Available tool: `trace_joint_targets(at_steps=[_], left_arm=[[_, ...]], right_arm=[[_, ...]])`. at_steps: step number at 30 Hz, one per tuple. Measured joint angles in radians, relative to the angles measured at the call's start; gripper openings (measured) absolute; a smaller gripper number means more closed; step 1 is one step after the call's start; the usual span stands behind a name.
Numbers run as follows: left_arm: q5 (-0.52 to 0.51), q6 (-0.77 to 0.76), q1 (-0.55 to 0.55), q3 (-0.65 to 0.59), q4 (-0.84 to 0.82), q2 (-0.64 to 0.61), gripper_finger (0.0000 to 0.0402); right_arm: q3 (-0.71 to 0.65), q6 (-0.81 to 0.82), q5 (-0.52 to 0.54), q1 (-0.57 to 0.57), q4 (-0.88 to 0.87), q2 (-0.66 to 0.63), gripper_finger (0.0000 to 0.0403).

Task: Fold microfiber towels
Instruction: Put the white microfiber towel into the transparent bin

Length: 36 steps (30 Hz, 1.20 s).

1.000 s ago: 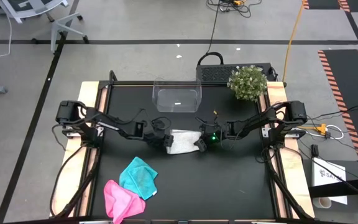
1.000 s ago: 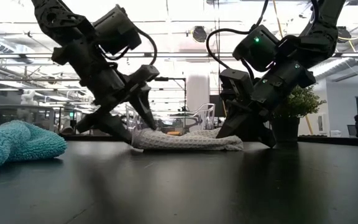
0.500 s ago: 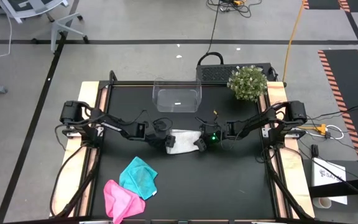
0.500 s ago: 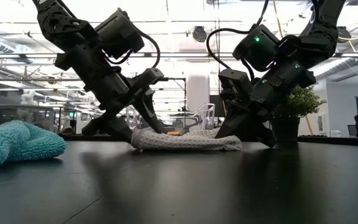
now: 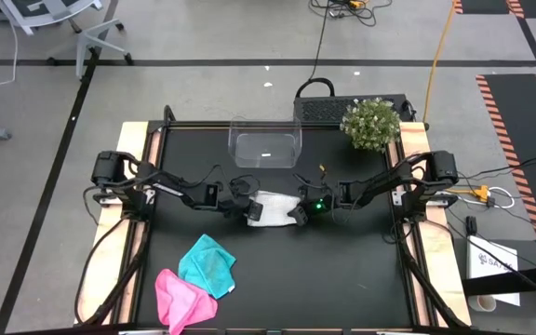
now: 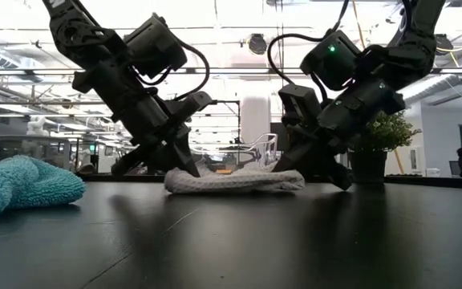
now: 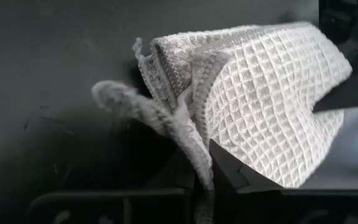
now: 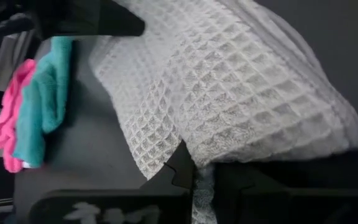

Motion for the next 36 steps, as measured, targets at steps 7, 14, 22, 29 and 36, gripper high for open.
trace_joint_targets(at_steps=[7, 14, 22, 29, 36], left_arm=[[0.022, 0.077, 0.030, 0.052, 0.004, -0.019, 0.0012], [0.054, 0.222, 0.091, 0.141, -0.104, -0.131, 0.0010], [-0.049, 0.453, 0.218, 0.279, -0.344, -0.259, 0.0010], [-0.036, 0.578, 0.383, 0.331, -0.361, -0.267, 0.0008], [0.021, 0.626, 0.521, 0.330, -0.363, -0.254, 0.0008]], right_arm=[[0.051, -0.024, 0.001, -0.010, -0.043, -0.064, 0.0014], [0.161, -0.132, 0.003, -0.057, -0.247, -0.194, 0.0014], [0.314, -0.341, 0.002, -0.216, -0.377, -0.283, 0.0014], [0.462, -0.477, -0.053, -0.379, -0.501, -0.238, 0.0014], [0.506, -0.499, -0.077, -0.494, -0.498, -0.139, 0.0014]])
